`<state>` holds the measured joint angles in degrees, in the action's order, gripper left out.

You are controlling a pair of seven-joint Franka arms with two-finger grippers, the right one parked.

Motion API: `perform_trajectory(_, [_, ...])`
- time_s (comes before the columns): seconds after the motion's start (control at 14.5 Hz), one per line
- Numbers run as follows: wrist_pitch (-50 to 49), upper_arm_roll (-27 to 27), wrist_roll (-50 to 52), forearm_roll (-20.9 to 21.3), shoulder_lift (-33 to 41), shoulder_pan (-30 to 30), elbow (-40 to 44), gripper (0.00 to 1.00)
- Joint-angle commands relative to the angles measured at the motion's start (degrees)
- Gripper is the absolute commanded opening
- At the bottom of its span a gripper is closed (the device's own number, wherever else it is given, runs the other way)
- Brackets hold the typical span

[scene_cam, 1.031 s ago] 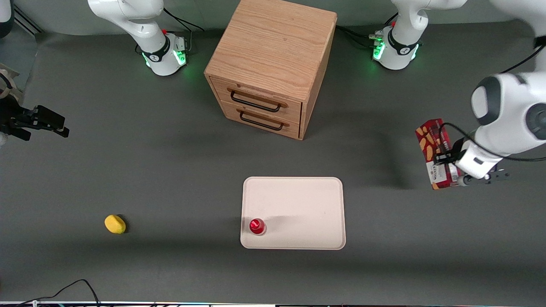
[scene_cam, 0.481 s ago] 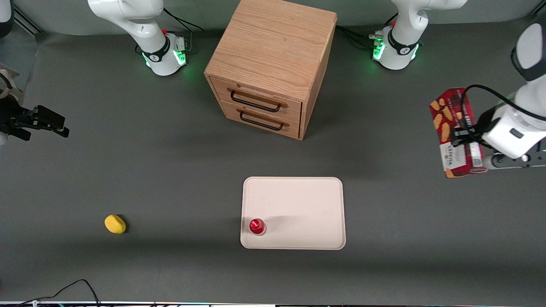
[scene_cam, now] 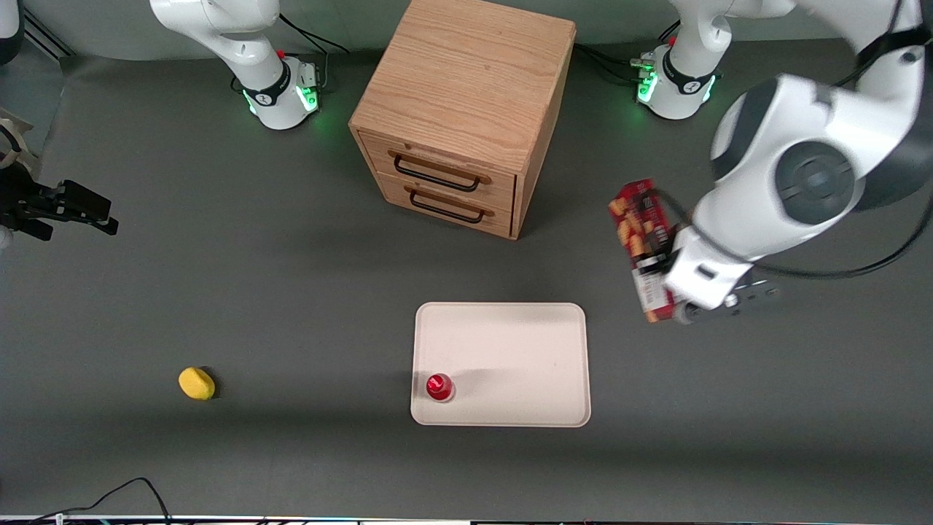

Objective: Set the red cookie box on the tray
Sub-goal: 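Carry the held box over the cream tray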

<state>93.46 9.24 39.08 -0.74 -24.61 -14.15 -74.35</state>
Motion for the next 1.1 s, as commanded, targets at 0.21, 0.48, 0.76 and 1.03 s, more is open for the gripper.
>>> perform_trajectory(0.21, [7.9,-0.2,9.9,0.8,-8.3,-4.9,5.6,0.0])
perform_trajectory(0.48, [15.2,-0.3,14.4,3.1,-12.9,-7.5,5.5,0.0])
perform_trajectory(0.76, [23.2,-0.4,15.5,5.7,-16.9,-8.3,4.7,0.0])
perform_trajectory(1.03, [30.0,-0.6,16.2,8.4,-21.3,-8.8,4.7,0.0])
